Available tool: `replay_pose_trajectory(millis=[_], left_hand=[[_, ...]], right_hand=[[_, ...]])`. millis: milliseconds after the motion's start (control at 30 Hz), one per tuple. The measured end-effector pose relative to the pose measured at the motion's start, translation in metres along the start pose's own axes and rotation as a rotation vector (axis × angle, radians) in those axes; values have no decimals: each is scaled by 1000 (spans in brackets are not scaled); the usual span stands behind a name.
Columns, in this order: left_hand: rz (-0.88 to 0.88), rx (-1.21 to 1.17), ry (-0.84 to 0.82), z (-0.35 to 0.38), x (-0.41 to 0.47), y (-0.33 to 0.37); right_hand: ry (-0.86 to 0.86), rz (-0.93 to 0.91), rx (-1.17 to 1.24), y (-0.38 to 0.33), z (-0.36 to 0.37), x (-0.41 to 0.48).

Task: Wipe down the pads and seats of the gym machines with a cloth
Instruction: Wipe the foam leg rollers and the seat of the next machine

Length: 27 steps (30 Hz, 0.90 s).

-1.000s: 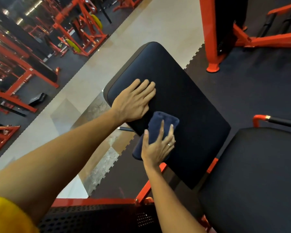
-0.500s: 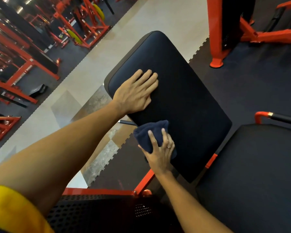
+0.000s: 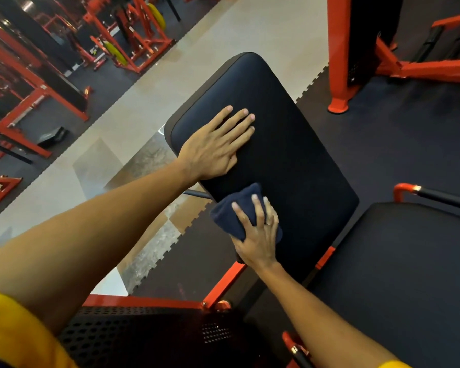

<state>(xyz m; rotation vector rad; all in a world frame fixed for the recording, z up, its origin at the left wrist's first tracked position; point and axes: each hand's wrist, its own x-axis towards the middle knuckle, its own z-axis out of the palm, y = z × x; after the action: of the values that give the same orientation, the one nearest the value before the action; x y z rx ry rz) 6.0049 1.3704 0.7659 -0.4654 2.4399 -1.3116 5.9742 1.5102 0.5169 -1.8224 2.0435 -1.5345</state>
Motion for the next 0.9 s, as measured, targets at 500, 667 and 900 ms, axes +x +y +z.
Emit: replay_pose_trajectory(millis=[500, 667, 900], left_hand=[[45, -166, -70, -7, 64, 30], [9, -128, -47, 6, 78, 41], [4, -115, -66, 13, 84, 46]], right_hand=[[-20, 814, 309, 18, -16, 38], [27, 695, 302, 60, -20, 102], [-13, 1125, 394, 125, -22, 76]])
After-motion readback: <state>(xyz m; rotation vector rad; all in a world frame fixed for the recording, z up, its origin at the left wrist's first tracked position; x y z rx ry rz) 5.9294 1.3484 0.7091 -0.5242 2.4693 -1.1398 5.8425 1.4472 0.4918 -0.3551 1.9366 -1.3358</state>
